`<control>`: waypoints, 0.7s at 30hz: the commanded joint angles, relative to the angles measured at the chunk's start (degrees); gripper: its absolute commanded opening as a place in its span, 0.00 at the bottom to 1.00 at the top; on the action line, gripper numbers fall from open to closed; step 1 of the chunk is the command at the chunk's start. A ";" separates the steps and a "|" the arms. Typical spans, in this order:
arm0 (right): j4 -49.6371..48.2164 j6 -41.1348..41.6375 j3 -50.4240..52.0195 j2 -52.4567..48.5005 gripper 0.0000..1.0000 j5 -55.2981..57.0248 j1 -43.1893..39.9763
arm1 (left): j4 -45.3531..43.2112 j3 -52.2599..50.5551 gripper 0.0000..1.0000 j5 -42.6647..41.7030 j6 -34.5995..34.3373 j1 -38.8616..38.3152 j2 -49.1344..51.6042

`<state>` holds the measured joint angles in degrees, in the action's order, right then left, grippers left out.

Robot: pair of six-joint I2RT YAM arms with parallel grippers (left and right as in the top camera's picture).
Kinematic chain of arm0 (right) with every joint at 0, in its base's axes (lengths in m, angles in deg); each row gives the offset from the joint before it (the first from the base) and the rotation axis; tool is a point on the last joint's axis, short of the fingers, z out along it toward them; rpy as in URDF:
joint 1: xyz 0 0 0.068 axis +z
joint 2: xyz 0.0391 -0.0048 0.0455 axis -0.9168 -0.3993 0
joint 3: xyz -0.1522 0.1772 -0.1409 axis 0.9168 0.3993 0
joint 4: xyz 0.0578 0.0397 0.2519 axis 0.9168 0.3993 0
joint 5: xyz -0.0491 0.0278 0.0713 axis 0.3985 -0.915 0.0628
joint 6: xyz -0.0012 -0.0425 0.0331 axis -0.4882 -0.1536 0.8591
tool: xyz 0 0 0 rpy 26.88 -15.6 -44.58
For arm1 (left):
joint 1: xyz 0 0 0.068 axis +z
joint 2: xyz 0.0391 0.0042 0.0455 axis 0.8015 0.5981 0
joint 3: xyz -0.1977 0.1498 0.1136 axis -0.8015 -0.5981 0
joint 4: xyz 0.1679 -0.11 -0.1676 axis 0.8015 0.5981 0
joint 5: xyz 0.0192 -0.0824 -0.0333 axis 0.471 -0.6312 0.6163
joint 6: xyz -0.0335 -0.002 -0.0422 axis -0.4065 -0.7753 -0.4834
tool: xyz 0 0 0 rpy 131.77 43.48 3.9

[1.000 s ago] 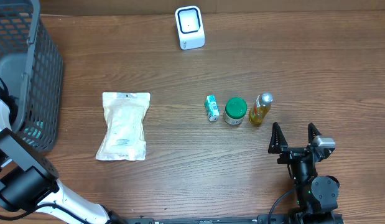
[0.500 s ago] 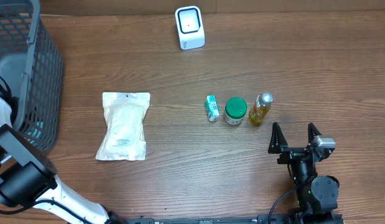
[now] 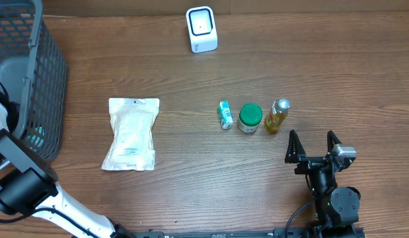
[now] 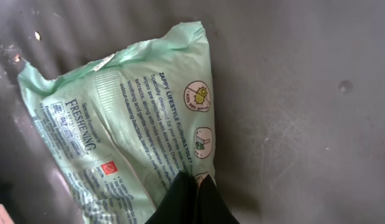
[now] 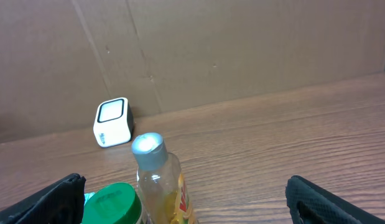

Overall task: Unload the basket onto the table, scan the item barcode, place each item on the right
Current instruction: 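Close the left gripper on the green tissue pack and lift it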

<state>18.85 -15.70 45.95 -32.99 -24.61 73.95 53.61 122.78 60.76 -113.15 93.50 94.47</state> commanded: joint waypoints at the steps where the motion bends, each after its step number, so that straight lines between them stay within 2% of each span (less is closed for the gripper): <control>1: -0.28 -0.26 0.61 0.57 1.00 -0.11 -0.11 | 3.06 5.29 0.04 -2.21 -0.02 -0.39 2.05; 7: -0.31 -0.26 0.61 0.57 1.00 -0.11 -0.11 | 9.18 13.77 0.04 -2.14 0.11 -0.46 2.05; 19: -0.31 -0.26 0.61 0.57 1.00 -0.11 -0.11 | 10.88 13.73 0.04 -2.05 0.13 -1.33 2.21; 21: -0.31 -0.26 0.61 0.57 1.00 -0.11 -0.11 | 10.62 13.03 0.10 -2.08 0.09 -1.40 2.21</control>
<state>18.83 -15.66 45.95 -32.99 -24.61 73.95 64.32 135.81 58.92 -113.02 92.62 96.55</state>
